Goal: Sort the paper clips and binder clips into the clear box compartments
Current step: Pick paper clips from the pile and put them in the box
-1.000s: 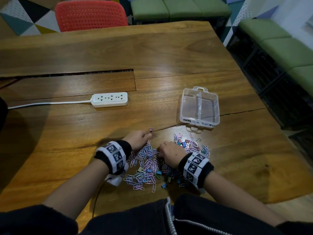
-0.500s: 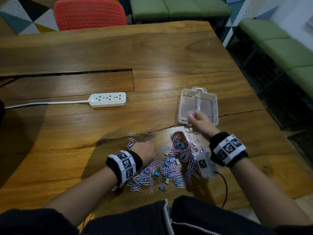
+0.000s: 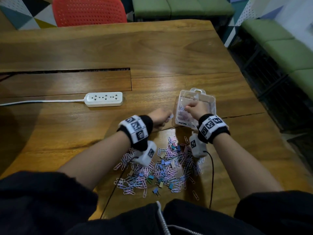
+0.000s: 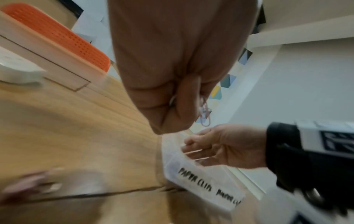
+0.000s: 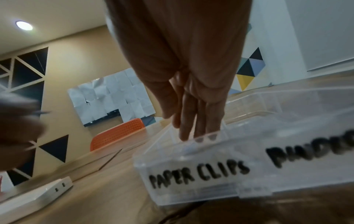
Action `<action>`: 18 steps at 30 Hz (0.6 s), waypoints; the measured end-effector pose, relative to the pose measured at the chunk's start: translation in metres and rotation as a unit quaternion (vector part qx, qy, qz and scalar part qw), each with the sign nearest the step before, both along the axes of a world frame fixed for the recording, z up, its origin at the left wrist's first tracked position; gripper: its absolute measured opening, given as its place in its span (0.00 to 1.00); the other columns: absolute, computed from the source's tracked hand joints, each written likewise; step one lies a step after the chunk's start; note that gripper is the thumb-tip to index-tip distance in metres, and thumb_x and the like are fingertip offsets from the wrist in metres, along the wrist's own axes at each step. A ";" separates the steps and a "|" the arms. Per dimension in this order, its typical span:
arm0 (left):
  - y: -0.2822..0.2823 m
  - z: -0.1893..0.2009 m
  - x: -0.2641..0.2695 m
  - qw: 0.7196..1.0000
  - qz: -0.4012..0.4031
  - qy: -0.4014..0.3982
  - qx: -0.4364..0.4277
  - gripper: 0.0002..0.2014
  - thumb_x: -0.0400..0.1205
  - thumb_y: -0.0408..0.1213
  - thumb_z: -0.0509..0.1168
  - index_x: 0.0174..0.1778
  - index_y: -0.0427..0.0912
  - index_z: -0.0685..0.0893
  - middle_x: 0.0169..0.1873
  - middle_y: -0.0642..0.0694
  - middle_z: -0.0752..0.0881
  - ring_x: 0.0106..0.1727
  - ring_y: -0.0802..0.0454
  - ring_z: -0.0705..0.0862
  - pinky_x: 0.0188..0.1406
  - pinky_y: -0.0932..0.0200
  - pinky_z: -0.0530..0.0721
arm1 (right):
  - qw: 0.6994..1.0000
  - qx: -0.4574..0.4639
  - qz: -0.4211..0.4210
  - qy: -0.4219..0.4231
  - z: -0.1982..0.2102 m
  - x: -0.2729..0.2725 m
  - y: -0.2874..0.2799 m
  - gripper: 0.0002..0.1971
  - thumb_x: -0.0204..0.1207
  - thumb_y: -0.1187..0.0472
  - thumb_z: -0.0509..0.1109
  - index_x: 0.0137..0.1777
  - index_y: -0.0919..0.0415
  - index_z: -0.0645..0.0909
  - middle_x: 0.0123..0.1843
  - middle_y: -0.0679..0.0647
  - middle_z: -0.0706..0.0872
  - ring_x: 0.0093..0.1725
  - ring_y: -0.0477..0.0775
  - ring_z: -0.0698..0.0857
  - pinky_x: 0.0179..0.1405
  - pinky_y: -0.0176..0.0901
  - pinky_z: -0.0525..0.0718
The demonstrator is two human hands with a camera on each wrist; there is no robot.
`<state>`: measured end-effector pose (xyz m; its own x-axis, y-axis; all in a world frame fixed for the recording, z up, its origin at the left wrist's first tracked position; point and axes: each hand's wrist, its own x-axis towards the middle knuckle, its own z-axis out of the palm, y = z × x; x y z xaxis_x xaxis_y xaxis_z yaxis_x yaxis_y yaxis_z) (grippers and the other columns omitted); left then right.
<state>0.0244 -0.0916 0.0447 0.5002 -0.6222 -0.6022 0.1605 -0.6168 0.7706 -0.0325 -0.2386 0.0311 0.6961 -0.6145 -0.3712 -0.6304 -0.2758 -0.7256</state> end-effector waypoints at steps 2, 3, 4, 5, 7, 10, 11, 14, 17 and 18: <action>-0.024 0.005 0.003 0.998 0.031 0.042 -0.023 0.15 0.87 0.37 0.48 0.33 0.42 0.69 0.25 0.49 0.67 0.14 0.60 0.66 0.10 0.73 0.63 | 0.997 0.005 -0.034 -0.067 -0.004 -0.007 -0.001 0.09 0.77 0.67 0.64 0.54 0.66 0.81 0.47 0.52 0.82 0.50 0.53 0.81 0.51 0.43 0.80; -0.035 0.007 0.004 0.998 0.037 0.054 -0.026 0.14 0.86 0.35 0.48 0.35 0.41 0.70 0.24 0.48 0.67 0.12 0.59 0.67 0.09 0.73 0.64 | 0.993 0.014 -0.064 -0.102 -0.006 -0.012 -0.003 0.07 0.75 0.68 0.65 0.51 0.66 0.81 0.45 0.52 0.83 0.50 0.55 0.82 0.54 0.45 0.82; -0.046 0.007 0.005 0.997 0.045 0.060 -0.031 0.13 0.86 0.33 0.48 0.36 0.40 0.70 0.25 0.47 0.68 0.13 0.58 0.69 0.08 0.71 0.67 | 0.987 0.031 -0.094 -0.127 -0.006 -0.017 -0.004 0.06 0.74 0.69 0.66 0.49 0.66 0.81 0.43 0.52 0.83 0.48 0.56 0.83 0.55 0.47 0.83; -0.057 0.007 0.006 0.996 0.054 0.062 -0.031 0.13 0.86 0.31 0.49 0.36 0.38 0.71 0.26 0.45 0.70 0.16 0.56 0.71 0.08 0.69 0.72 | 0.981 0.045 -0.117 -0.147 -0.006 -0.024 -0.005 0.06 0.74 0.70 0.66 0.49 0.67 0.80 0.41 0.52 0.83 0.47 0.55 0.83 0.54 0.47 0.84; -0.072 0.009 0.005 0.996 0.070 0.051 -0.017 0.11 0.85 0.29 0.51 0.45 0.31 0.78 0.29 0.43 0.73 0.24 0.52 0.75 0.17 0.61 0.80 | 0.974 0.057 -0.141 -0.169 -0.007 -0.038 -0.005 0.07 0.73 0.70 0.67 0.50 0.68 0.80 0.42 0.54 0.83 0.46 0.54 0.83 0.52 0.45 0.85; -0.084 0.010 0.001 1.000 0.019 -0.006 0.005 0.17 0.84 0.29 0.54 0.68 0.28 0.73 0.39 0.42 0.78 0.34 0.52 0.76 0.34 0.63 0.78 | 0.975 0.066 -0.126 -0.170 -0.005 -0.062 0.002 0.07 0.74 0.69 0.66 0.50 0.68 0.80 0.40 0.51 0.82 0.42 0.50 0.82 0.47 0.38 0.83; -0.085 0.012 -0.002 0.999 -0.017 -0.027 0.011 0.17 0.84 0.29 0.53 0.69 0.28 0.72 0.47 0.39 0.79 0.41 0.50 0.78 0.41 0.62 0.78 | 0.978 0.068 -0.115 -0.160 -0.006 -0.068 0.005 0.06 0.75 0.69 0.65 0.50 0.68 0.80 0.40 0.52 0.83 0.41 0.50 0.82 0.46 0.39 0.83; -0.084 0.008 -0.007 0.988 -0.098 -0.114 0.018 0.15 0.84 0.25 0.52 0.64 0.26 0.76 0.50 0.38 0.79 0.53 0.48 0.76 0.43 0.61 0.77 | 0.991 0.065 -0.066 -0.097 -0.014 -0.084 0.012 0.06 0.76 0.70 0.63 0.49 0.65 0.80 0.46 0.56 0.84 0.47 0.54 0.82 0.52 0.46 0.83; -0.071 0.005 -0.010 0.975 -0.108 -0.192 0.009 0.13 0.81 0.24 0.56 0.58 0.34 0.81 0.53 0.39 0.82 0.59 0.45 0.80 0.52 0.59 0.79 | 0.999 -0.030 0.028 0.002 -0.027 -0.093 0.019 0.10 0.74 0.69 0.66 0.55 0.63 0.80 0.52 0.53 0.83 0.48 0.49 0.81 0.51 0.41 0.81; -0.064 0.002 -0.010 0.969 -0.110 -0.220 0.005 0.13 0.80 0.24 0.57 0.58 0.34 0.81 0.57 0.39 0.83 0.61 0.45 0.81 0.55 0.61 0.79 | 0.994 -0.078 0.073 0.021 -0.032 -0.095 0.021 0.11 0.73 0.70 0.68 0.56 0.63 0.81 0.53 0.54 0.84 0.48 0.50 0.81 0.52 0.41 0.82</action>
